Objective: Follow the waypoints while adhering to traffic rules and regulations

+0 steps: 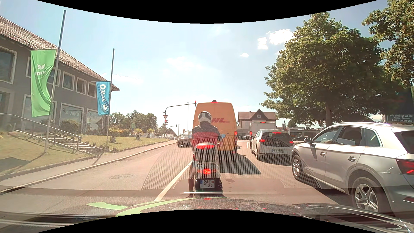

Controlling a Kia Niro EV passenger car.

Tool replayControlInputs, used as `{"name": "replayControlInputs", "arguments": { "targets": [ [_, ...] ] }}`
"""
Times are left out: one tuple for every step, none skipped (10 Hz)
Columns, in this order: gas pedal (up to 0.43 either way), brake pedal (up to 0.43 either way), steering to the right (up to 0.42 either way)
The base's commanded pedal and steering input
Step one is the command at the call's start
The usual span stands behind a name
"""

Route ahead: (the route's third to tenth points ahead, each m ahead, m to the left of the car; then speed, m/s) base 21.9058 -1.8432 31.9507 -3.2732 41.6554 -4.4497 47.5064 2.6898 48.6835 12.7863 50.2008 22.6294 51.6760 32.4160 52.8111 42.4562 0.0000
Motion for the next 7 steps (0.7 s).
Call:
{"name": "replayControlInputs", "arguments": {
  "targets": [
    [0.0, 0.25, 0.021],
    [0.0, 0.25, 0.02],
    [0.0, 0.25, 0.02],
    [0.0, 0.25, 0.02],
    [0.0, 0.25, 0.02],
    [0.0, 0.25, 0.02],
    [0.0, 0.25, 0.02]
  ]
}}
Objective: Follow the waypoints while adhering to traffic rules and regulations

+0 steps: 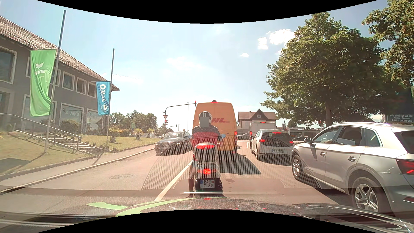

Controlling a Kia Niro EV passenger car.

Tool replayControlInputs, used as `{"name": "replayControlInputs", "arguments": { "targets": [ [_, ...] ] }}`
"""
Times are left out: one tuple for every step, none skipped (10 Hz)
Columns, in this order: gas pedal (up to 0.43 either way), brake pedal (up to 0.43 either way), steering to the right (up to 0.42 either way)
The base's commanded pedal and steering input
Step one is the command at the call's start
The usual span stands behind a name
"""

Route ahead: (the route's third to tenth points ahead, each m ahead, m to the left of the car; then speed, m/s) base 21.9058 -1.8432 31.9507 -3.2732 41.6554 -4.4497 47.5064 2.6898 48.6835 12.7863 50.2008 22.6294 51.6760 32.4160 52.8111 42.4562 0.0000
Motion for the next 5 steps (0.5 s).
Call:
{"name": "replayControlInputs", "arguments": {
  "targets": [
    [0.0, 0.25, 0.02],
    [0.0, 0.25, 0.02],
    [0.0, 0.25, 0.02],
    [0.0, 0.25, 0.02],
    [0.0, 0.25, 0.02]
  ]
}}
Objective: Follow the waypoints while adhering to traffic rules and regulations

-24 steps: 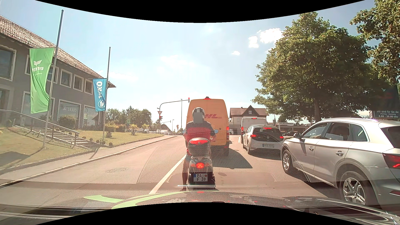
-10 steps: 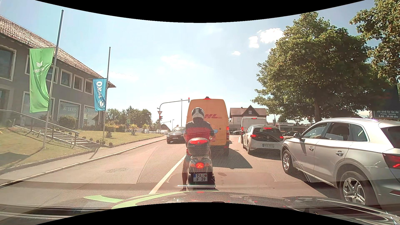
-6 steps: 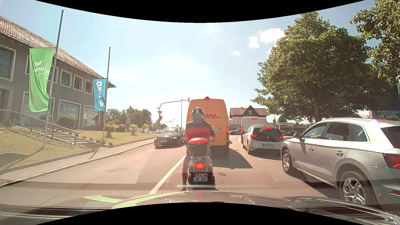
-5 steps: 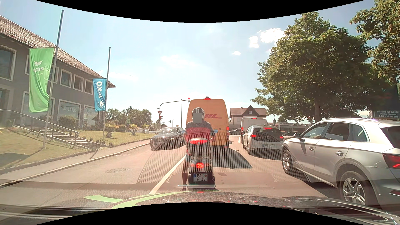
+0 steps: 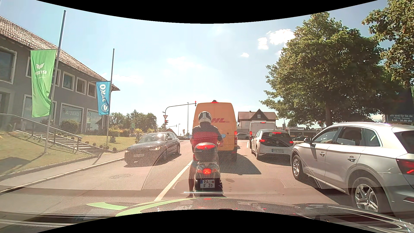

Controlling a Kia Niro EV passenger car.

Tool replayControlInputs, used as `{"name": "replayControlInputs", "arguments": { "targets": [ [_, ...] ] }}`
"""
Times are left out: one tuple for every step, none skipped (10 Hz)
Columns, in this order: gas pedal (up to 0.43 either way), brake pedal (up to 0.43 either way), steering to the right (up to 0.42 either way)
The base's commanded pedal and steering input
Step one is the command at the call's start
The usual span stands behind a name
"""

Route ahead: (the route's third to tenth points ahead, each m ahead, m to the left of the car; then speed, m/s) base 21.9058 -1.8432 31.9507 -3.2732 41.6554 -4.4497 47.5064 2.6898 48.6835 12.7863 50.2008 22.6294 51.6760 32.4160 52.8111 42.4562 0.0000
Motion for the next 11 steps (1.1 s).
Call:
{"name": "replayControlInputs", "arguments": {
  "targets": [
    [0.0, 0.25, 0.02],
    [0.0, 0.25, 0.02],
    [0.0, 0.25, 0.02],
    [0.0, 0.25, 0.02],
    [0.0, 0.25, 0.02],
    [0.0, 0.25, 0.02],
    [0.0, 0.25, 0.02],
    [0.0, 0.25, 0.02],
    [0.0, 0.25, 0.02],
    [0.0, 0.25, 0.02],
    [0.0, 0.25, 0.02]
  ]
}}
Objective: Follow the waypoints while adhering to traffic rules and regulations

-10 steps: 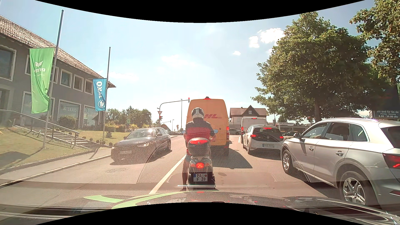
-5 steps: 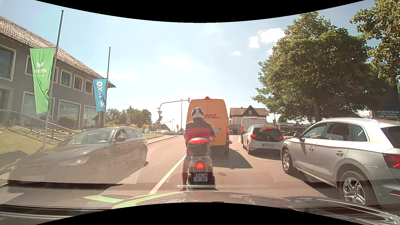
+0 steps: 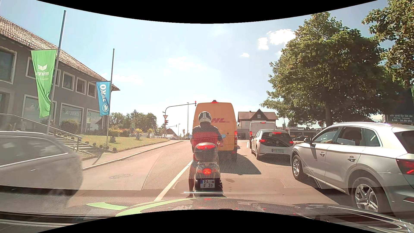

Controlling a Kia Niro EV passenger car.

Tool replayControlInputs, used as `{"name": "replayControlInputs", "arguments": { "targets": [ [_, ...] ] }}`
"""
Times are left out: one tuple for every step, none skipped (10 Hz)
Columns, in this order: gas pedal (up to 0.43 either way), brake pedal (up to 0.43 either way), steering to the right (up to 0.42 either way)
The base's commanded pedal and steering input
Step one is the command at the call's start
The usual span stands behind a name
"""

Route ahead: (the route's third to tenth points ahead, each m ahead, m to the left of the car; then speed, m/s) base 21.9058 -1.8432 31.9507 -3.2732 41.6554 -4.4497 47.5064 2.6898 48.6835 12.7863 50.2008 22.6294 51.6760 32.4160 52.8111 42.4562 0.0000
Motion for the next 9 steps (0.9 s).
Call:
{"name": "replayControlInputs", "arguments": {
  "targets": [
    [0.0, 0.25, 0.02],
    [0.0, 0.25, 0.02],
    [0.0, 0.25, 0.02],
    [0.0, 0.25, 0.02],
    [0.0, 0.25, 0.02],
    [0.0, 0.25, 0.02],
    [0.0, 0.25, 0.02],
    [0.0, 0.25, 0.02],
    [0.0, 0.25, 0.02]
  ]
}}
